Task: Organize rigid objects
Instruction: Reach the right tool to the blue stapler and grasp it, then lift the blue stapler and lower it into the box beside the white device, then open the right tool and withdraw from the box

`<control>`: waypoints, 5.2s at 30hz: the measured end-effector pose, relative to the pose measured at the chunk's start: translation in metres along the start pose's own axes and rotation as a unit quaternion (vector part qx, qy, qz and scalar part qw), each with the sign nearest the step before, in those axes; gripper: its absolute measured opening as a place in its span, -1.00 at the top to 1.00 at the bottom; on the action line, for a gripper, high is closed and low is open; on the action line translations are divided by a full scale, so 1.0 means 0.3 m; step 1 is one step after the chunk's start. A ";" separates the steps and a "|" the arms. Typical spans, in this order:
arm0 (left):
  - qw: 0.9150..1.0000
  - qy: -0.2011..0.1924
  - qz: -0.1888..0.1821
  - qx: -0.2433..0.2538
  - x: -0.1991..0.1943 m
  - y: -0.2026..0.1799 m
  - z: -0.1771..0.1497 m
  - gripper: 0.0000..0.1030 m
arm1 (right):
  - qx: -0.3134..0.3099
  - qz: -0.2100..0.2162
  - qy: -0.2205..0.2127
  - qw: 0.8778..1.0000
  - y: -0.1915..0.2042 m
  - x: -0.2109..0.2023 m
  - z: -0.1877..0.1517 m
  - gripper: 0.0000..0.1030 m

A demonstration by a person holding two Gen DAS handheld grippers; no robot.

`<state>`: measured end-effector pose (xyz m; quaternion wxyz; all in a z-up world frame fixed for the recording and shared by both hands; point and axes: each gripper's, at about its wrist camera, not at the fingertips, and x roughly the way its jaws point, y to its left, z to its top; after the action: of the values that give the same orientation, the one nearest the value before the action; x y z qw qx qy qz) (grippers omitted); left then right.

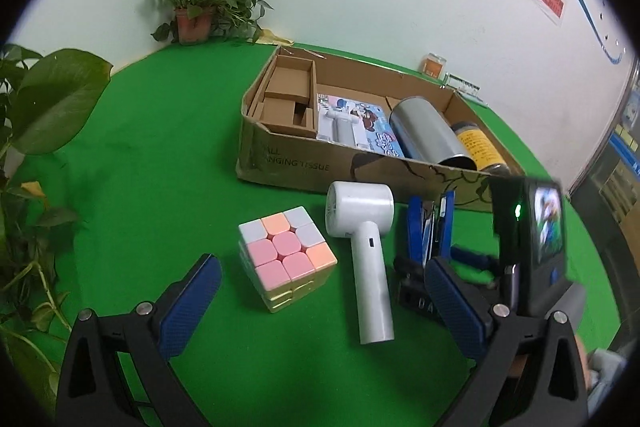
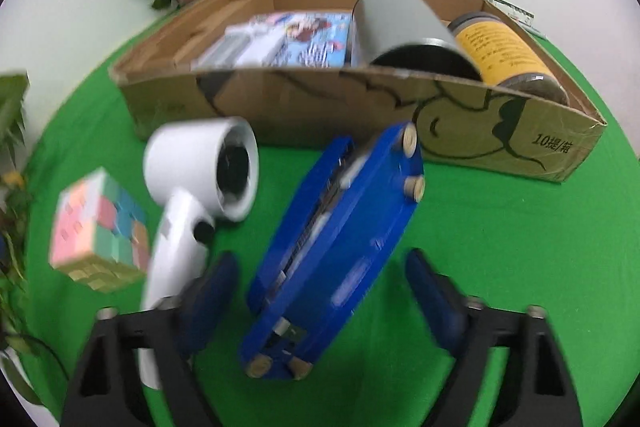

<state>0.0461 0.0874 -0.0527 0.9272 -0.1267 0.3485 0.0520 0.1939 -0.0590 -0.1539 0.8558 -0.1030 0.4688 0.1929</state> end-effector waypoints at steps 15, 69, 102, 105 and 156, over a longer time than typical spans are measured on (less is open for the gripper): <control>0.997 0.024 -0.070 -0.023 0.044 -0.057 -0.021 -0.97 | 0.256 0.305 0.018 0.917 -0.445 -0.112 -0.239 0.32; 0.936 0.236 -0.260 0.006 0.263 -0.385 -0.187 -0.22 | 0.098 0.091 -0.014 0.991 -0.212 -0.362 -0.476 0.06; 0.963 0.101 -0.251 0.005 0.303 -0.207 0.488 -0.03 | 0.005 0.115 -0.129 0.985 -0.060 -0.414 0.272 0.27; 0.960 0.119 -0.253 -0.006 0.403 -0.184 0.547 -0.02 | 0.010 0.117 -0.112 0.987 -0.071 -0.337 0.369 0.27; 0.993 -0.104 -0.030 0.051 0.139 -0.018 0.354 -0.68 | -0.001 0.054 -0.123 0.991 -0.050 -0.157 0.356 -0.48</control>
<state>0.1456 0.1112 -0.0021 0.9648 -0.0839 0.2484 0.0191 0.2589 -0.0453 -0.0568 0.8951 -0.0540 0.3650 0.2504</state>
